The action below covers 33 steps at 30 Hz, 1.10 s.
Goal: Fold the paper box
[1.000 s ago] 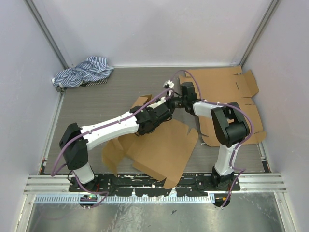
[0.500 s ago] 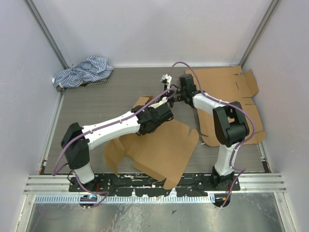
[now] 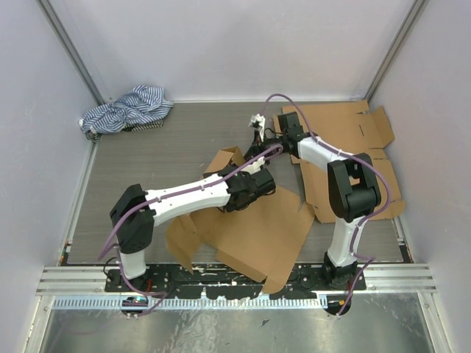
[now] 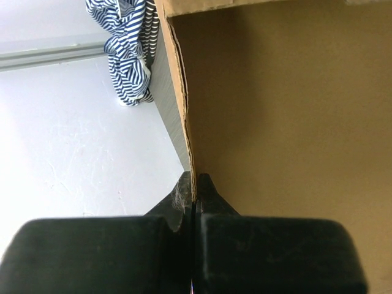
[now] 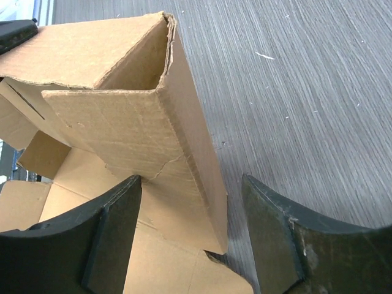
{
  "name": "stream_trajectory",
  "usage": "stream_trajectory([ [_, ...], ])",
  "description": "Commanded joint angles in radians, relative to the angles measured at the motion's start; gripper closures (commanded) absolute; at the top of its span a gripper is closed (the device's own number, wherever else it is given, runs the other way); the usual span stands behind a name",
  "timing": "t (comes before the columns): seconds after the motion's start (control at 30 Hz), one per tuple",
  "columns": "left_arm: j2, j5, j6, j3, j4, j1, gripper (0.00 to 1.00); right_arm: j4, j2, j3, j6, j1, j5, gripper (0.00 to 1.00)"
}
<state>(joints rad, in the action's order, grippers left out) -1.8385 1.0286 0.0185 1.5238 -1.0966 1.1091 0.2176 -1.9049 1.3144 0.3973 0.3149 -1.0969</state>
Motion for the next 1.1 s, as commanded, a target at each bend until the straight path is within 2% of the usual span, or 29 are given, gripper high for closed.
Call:
stream_trajectory([
  [0.0, -0.028, -0.031, 0.049, 0.043, -0.07, 0.033, 1.0, 0.034, 0.021, 0.007, 0.069, -0.025, -0.07, 0.29],
  [0.17, -0.017, -0.005, 0.054, 0.06, -0.105, 0.034, 1.0, 0.114, 0.021, 0.018, 0.135, -0.065, -0.155, 0.17],
  [0.23, -0.009, -0.004, 0.052, 0.065, -0.11, 0.034, 1.0, 0.172, 0.015, 0.037, 0.178, -0.07, -0.178, 0.16],
  [0.27, -0.005, -0.004, 0.052, 0.067, -0.111, 0.034, 1.0, 0.197, 0.011, 0.046, 0.208, -0.072, -0.19, 0.09],
  [0.4, -0.005, -0.004, 0.053, 0.071, -0.116, 0.035, 1.0, 0.305, -0.016, 0.081, 0.303, -0.076, -0.238, 0.06],
  [0.47, -0.007, -0.004, 0.054, 0.073, -0.116, 0.034, 1.0, 0.391, -0.04, 0.113, 0.372, -0.076, -0.26, 0.0],
  [0.77, 0.004, -0.013, 0.054, 0.073, -0.108, 0.034, 1.0, 0.7, -0.126, 0.236, 0.644, -0.076, -0.318, 0.0],
  [0.97, 0.012, -0.003, 0.06, 0.066, -0.119, 0.034, 1.0, 0.756, -0.137, 0.263, 0.674, -0.094, -0.344, 0.0],
  [1.07, 0.03, 0.003, 0.069, 0.054, -0.11, 0.035, 1.0, 0.807, -0.146, 0.285, 0.714, -0.14, -0.41, 0.0],
])
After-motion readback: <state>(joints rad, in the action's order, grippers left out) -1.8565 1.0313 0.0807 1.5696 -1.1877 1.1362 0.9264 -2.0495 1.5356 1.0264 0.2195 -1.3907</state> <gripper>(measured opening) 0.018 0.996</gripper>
